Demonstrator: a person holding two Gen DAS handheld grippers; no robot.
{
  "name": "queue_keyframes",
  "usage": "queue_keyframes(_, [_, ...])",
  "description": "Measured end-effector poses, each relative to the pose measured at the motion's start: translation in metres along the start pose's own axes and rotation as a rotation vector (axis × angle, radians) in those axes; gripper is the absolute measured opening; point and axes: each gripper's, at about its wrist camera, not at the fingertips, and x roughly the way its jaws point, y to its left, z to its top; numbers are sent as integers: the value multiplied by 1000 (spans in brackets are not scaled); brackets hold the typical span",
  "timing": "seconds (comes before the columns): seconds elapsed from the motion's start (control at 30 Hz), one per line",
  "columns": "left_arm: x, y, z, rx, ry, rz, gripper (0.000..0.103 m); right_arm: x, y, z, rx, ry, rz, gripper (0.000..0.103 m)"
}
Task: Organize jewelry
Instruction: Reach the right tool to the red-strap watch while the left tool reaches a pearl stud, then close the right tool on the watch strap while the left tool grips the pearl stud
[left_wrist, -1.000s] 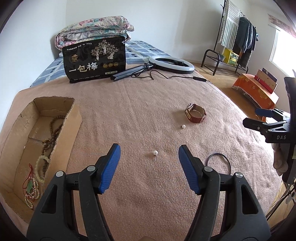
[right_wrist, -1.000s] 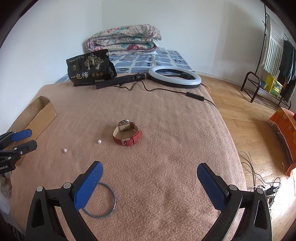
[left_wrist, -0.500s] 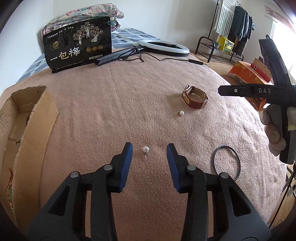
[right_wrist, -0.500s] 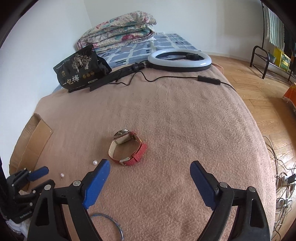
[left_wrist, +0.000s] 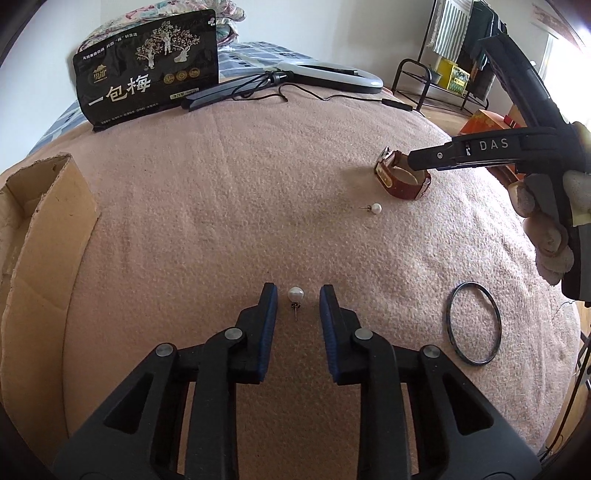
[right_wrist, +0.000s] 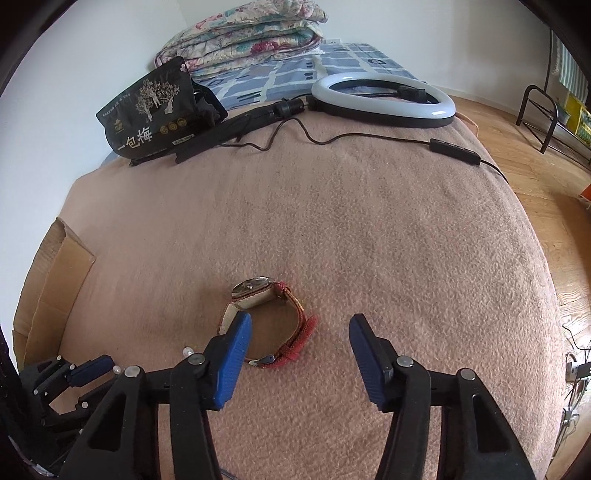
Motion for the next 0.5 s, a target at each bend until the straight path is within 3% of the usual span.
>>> queue_keyframes(0.23, [4,4,1,-12,4,4,11,18,0,0,8,50,-27,36])
queue_keyframes(0.5, [3,5,1,-17,0,12,7,18,2,-1,13,53,-47,16])
